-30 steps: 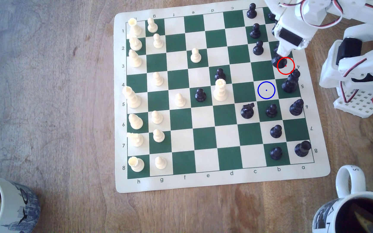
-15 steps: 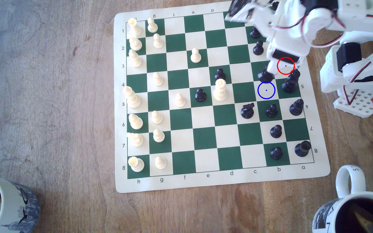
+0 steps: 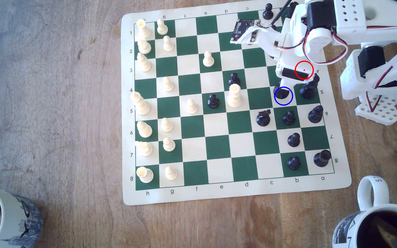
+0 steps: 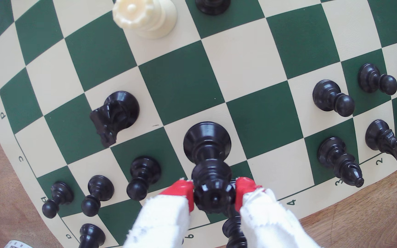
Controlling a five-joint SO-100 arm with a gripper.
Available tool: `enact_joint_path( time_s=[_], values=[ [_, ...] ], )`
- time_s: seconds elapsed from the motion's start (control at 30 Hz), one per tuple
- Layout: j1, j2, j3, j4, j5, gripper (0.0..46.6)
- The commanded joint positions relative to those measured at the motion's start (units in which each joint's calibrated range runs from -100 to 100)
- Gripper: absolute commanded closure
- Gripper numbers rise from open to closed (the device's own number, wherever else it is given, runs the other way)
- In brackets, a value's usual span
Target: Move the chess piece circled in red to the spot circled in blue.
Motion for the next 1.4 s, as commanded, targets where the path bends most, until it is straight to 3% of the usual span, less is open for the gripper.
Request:
enact_joint_path(
  time_s=[0.0,1.37],
  values=[
    [-1.0,0.7,0.0,-0.4,-0.1,46.4],
    [-2.1,3.9,1.4,-3.2,-0.3,46.4]
  ],
)
